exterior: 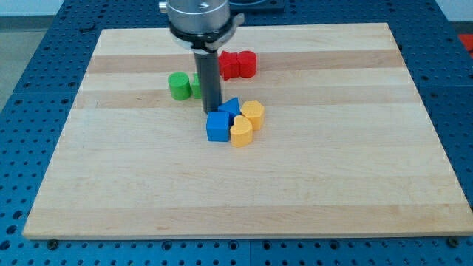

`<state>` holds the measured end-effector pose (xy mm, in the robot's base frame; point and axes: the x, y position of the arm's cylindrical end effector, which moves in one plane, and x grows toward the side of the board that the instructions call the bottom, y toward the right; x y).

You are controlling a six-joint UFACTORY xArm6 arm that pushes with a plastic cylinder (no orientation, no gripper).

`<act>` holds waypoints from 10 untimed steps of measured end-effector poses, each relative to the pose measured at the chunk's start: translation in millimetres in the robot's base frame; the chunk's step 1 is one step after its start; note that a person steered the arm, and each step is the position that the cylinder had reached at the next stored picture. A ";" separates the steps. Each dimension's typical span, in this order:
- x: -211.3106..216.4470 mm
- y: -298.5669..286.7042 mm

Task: Slide the yellow heart close to the yellow hexagon

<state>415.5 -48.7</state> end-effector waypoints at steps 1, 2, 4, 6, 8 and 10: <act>-2.0 20.8; -4.8 21.9; -36.3 40.1; -41.3 128.0; 34.3 139.0; 102.4 79.6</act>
<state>517.9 30.9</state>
